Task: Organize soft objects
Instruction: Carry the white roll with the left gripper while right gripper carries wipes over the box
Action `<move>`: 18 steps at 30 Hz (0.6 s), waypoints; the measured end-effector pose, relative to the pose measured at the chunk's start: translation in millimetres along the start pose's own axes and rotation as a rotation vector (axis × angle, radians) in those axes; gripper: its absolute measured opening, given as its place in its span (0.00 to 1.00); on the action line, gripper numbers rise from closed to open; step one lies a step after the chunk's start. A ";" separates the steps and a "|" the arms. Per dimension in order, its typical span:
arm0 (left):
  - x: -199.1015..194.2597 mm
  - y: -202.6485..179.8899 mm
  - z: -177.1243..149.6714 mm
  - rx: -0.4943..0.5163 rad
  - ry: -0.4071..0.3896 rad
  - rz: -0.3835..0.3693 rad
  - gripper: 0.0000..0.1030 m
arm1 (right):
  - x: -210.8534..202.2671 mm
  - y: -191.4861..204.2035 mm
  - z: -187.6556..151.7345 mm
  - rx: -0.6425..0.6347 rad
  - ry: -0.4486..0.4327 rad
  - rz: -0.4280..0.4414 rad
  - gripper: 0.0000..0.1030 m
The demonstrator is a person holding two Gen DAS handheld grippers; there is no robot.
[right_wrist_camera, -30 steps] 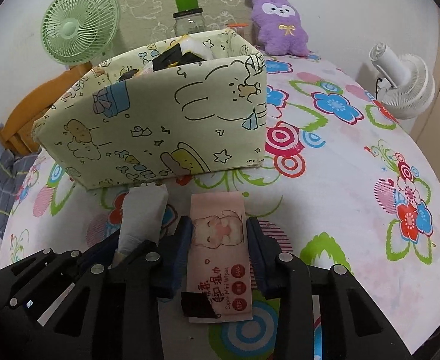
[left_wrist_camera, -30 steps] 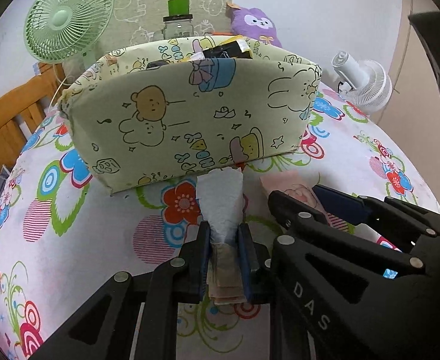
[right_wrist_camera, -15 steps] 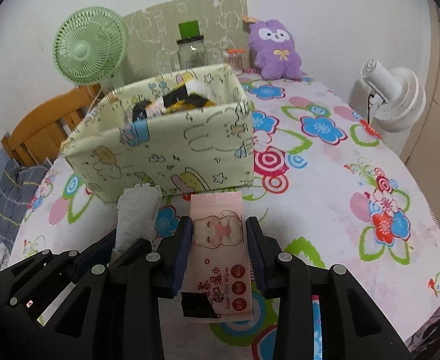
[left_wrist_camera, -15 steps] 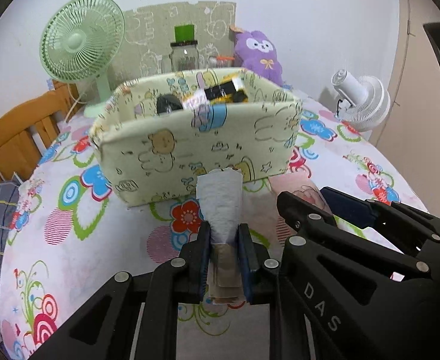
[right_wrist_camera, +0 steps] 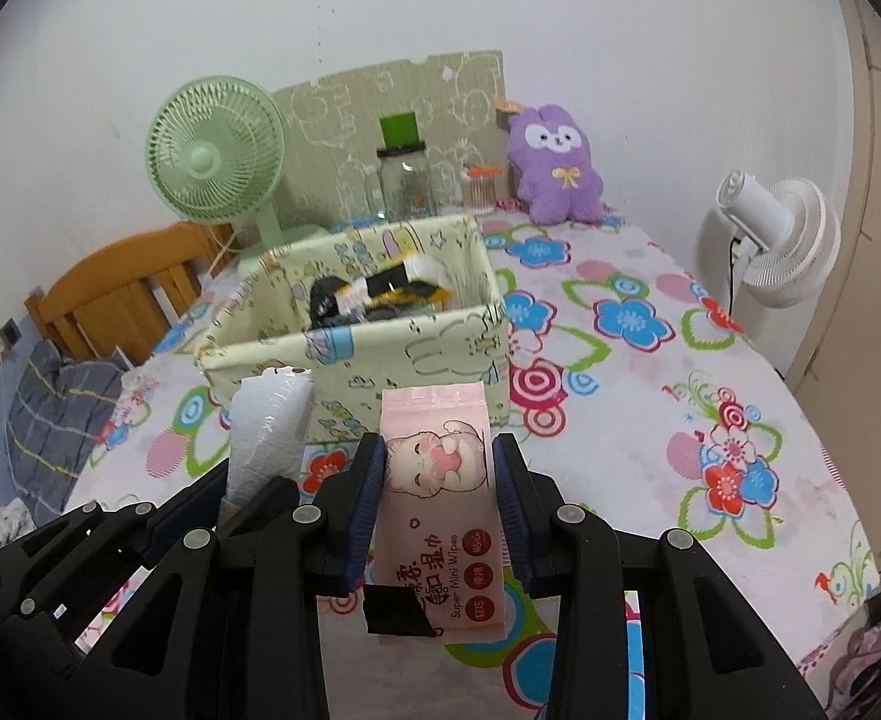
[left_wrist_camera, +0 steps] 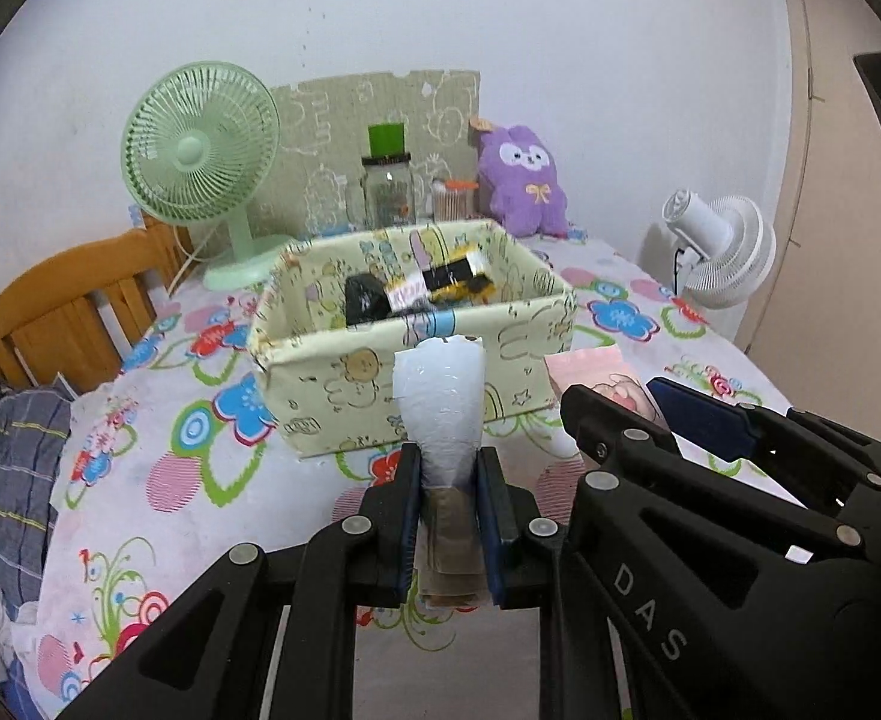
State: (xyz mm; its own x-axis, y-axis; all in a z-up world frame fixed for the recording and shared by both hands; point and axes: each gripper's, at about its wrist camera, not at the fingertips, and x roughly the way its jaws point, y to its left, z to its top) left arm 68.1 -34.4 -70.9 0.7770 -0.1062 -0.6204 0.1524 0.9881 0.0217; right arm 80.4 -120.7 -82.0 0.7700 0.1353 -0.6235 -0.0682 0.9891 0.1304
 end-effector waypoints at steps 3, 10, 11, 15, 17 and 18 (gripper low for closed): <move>-10.5 -0.3 3.3 -0.001 -0.023 0.005 0.16 | -10.8 2.3 3.2 -0.001 -0.021 0.006 0.39; -36.2 -1.5 11.1 0.000 -0.080 0.013 0.16 | -37.9 7.2 12.3 -0.007 -0.077 0.013 0.39; -39.2 -1.9 12.2 0.001 -0.088 0.014 0.16 | -40.8 7.8 13.4 -0.009 -0.084 0.013 0.39; -51.6 -2.8 15.9 0.003 -0.118 0.016 0.16 | -53.7 8.9 17.2 -0.011 -0.112 0.013 0.39; -57.0 -3.3 17.5 0.003 -0.132 0.015 0.16 | -59.8 9.9 19.5 -0.011 -0.123 0.013 0.39; -59.8 -3.5 18.4 0.003 -0.139 0.015 0.16 | -63.1 10.3 20.1 -0.011 -0.130 0.013 0.39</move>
State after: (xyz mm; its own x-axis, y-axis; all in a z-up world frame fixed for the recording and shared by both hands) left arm 32.4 -33.5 -19.5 0.8562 -0.1060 -0.5056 0.1419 0.9893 0.0329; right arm 43.9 -120.2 -25.8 0.8449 0.1397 -0.5164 -0.0849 0.9881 0.1284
